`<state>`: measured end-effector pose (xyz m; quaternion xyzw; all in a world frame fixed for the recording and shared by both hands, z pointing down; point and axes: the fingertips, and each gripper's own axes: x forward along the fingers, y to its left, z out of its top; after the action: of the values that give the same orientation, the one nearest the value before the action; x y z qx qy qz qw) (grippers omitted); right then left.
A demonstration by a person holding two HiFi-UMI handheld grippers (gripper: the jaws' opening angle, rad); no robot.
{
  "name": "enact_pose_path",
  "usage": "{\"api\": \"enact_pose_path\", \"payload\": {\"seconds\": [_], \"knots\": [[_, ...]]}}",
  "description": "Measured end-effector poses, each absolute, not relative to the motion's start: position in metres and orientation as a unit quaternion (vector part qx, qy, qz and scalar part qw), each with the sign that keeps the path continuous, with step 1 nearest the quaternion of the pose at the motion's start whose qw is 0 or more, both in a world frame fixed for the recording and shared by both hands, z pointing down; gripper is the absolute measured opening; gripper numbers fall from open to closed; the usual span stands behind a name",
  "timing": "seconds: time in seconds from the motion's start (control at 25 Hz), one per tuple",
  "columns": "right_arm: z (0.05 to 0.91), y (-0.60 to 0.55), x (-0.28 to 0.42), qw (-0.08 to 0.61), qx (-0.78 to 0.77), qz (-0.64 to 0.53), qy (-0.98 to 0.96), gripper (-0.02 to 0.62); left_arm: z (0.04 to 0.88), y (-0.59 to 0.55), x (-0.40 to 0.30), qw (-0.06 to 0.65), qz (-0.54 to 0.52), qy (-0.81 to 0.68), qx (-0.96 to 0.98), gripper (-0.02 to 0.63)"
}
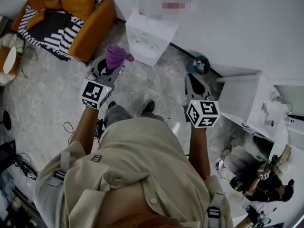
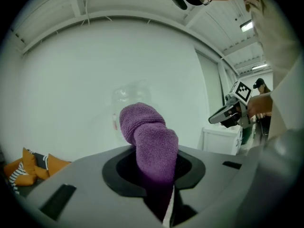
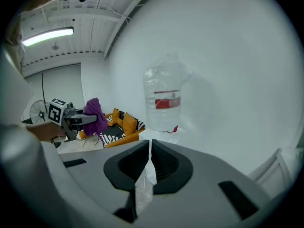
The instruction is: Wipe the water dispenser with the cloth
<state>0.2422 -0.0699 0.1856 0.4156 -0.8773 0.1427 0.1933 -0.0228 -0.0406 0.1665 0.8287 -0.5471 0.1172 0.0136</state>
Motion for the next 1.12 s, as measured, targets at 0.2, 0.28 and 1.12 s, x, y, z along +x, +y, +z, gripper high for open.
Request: {"api": "enact_pose_path", "payload": {"seconds": [0.2, 0.28, 1.12], "knots": [[0.195, -0.105, 0.251, 0.206, 0.391, 0.128, -0.888, 0.028, 0.193, -0.068, -0.029, 0.026, 0.134, -0.589, 0.797, 0.120], [0.209, -0.112, 0.257, 0.216, 0.391, 0.137, -0.884, 0.028, 0.211, -0.078, -0.033, 0.045, 0.141, -0.596, 0.789, 0.120], [0.366, -0.154, 0.295, 0.338, 0.427, 0.234, -0.805, 0.028, 0.457, -0.280, -0.060, 0.095, 0.255, -0.628, 0.729, 0.120]]}}
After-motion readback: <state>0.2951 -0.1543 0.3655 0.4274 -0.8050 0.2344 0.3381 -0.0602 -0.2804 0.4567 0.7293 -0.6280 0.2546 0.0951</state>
